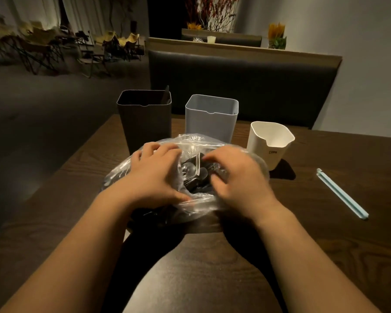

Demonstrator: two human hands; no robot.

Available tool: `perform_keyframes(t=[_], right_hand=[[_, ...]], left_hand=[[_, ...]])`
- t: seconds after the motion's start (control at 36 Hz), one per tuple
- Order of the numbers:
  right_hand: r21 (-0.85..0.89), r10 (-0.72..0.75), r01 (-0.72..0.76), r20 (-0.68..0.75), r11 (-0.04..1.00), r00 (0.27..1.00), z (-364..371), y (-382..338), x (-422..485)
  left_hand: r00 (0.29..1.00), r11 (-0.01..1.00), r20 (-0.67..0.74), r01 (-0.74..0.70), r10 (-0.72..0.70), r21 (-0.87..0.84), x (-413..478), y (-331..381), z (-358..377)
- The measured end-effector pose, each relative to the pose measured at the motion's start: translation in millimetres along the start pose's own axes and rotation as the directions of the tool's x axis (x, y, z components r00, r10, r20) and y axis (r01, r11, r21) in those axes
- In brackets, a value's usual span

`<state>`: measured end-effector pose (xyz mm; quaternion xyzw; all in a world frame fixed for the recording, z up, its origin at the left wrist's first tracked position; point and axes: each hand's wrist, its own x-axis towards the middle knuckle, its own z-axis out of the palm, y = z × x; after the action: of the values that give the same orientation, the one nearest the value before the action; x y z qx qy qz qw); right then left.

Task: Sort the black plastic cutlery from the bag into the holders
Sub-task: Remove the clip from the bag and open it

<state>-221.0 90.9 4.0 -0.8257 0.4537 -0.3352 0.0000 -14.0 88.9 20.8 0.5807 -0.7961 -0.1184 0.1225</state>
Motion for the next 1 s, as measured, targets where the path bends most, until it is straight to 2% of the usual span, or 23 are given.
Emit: perform_keyframes(t=[0.06,0.11,0.25,0.39,0.53,0.61,0.67,0.78,0.92,1.0], right_hand=[[0.075,-0.066,0.052,0.186,0.996,0.98,16.9,-1.9,3.2],[0.019,-0.063,0.06,0.345,0.998,0.936,29.4,-2.2,5.4],[-0.177,-0.123,0.213,0.418,0.961,0.9,41.4,-13.3,6.6],[-0.262,-0.132,0.225,0.33,0.938,0.935,45.7,-16.2,2.6],[-0.359,-0.197,0.269,0.224,0.894,0.954,53.9,-10.1,-3.6],[-0.313,-0.201,0.25,0.183,0.916,0.962,57.9,-11.4,-0.1],[-0.201,-0.163,0.202,0.196,0.958,0.967,55.5,-12.7,1.4],[-0.013,-0.039,0.043,0.224,0.999,0.974,37.3,-9.8,4.3],[-0.027,-0.066,0.075,0.246,0.997,0.967,21.1,4.2,5.7],[0.027,-0.031,0.025,0.242,0.999,0.97,11.7,13.0,6.3]], left_hand=[[0.998,0.991,-0.061,0.005,-0.013,-0.132,-5.2,-3.3,1.4],[0.997,0.975,-0.083,-0.014,-0.005,-0.221,-10.0,-6.9,1.9],[0.983,0.963,-0.133,-0.153,0.126,-0.222,-13.4,-15.5,2.3],[0.932,0.944,-0.303,-0.265,0.198,-0.198,-18.6,-13.8,5.4],[0.863,0.922,-0.482,-0.301,0.153,-0.245,-17.9,-8.8,7.4],[0.81,0.899,-0.568,-0.348,0.145,-0.267,-17.7,-1.7,8.9],[0.79,0.882,-0.59,-0.387,0.166,-0.27,-18.2,2.9,9.5],[0.773,0.877,-0.562,-0.453,0.295,-0.162,-20.8,5.7,10.2],[0.781,0.854,-0.491,-0.504,0.386,-0.131,-26.8,3.2,6.5],[0.772,0.847,-0.468,-0.525,0.43,-0.086,-28.6,3.2,4.5]])
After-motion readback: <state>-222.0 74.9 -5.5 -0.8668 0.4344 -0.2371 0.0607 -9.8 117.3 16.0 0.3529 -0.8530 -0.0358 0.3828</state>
